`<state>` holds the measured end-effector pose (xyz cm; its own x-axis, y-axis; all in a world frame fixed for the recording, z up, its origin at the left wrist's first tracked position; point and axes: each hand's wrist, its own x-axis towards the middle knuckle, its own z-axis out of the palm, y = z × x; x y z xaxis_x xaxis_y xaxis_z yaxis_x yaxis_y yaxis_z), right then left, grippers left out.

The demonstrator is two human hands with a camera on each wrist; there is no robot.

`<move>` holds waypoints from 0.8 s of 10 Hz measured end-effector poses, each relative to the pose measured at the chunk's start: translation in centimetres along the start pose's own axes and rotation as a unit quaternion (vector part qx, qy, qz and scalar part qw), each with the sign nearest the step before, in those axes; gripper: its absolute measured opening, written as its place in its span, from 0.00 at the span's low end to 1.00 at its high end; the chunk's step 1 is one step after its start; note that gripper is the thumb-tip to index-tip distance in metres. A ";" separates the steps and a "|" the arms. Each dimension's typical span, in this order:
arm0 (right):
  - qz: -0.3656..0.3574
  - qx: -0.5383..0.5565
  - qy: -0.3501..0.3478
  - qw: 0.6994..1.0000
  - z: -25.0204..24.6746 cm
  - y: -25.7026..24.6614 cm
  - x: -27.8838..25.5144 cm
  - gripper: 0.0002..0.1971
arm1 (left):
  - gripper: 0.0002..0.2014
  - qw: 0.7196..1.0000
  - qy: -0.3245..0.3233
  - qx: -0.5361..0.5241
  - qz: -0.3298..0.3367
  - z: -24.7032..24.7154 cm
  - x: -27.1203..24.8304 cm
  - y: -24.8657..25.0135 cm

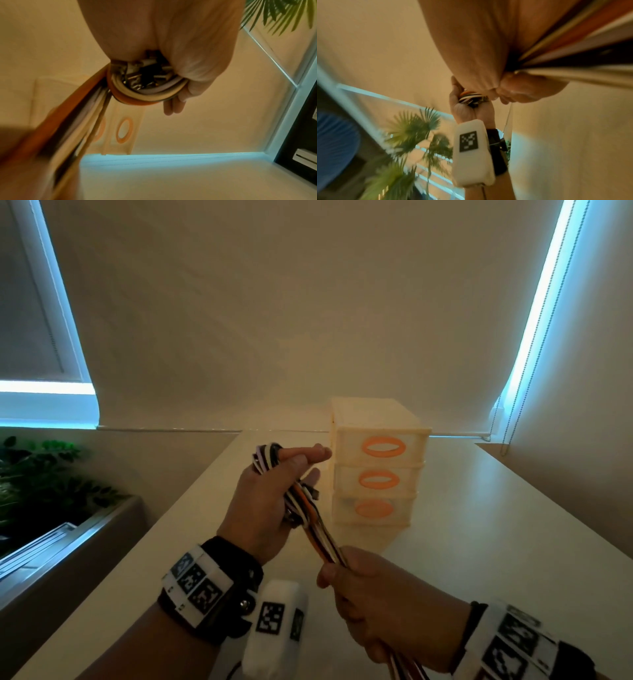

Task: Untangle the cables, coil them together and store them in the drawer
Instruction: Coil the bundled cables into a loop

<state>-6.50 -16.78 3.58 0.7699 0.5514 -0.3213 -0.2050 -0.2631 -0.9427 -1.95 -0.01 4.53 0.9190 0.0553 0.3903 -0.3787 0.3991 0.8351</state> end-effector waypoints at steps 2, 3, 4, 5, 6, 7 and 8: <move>-0.149 -0.516 0.091 0.839 0.4 -1.1 -2.2 0.06 | 0.20 0.954 -0.003 0.286 0.084 0.0 -0.1 0.1; -0.198 -0.589 0.079 0.780 -0.5 -3.9 -2.9 0.11 | 0.17 0.935 -0.058 0.338 0.085 0.5 -0.2 0.1; -0.283 -0.661 0.050 0.693 -2.1 -6.2 -2.9 0.14 | 0.19 0.927 -0.119 0.353 0.031 0.4 -0.4 -0.4; -0.300 -0.694 0.058 0.652 -2.5 -9.0 -4.3 0.14 | 0.28 0.933 -0.174 0.313 -0.030 0.7 -0.8 -0.5; -0.308 -0.683 0.055 0.660 -4.0 -11.1 -5.1 0.09 | 0.34 0.947 -0.204 0.240 -0.062 1.2 -1.2 -0.4; -0.346 -0.638 0.059 0.686 -4.5 -10.8 -4.2 0.06 | 0.44 0.952 -0.245 0.148 -0.112 0.9 -1.2 -0.8; -0.335 -0.563 0.088 0.750 -5.2 -10.3 -2.9 0.10 | 0.39 0.936 -0.312 0.014 -0.165 1.1 -1.6 -1.0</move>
<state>-3.46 -19.81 14.69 0.5599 0.7720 0.3008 0.8283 -0.5297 -0.1825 -3.18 -1.53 3.49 0.7474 -0.6143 0.2533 -0.0971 0.2761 0.9562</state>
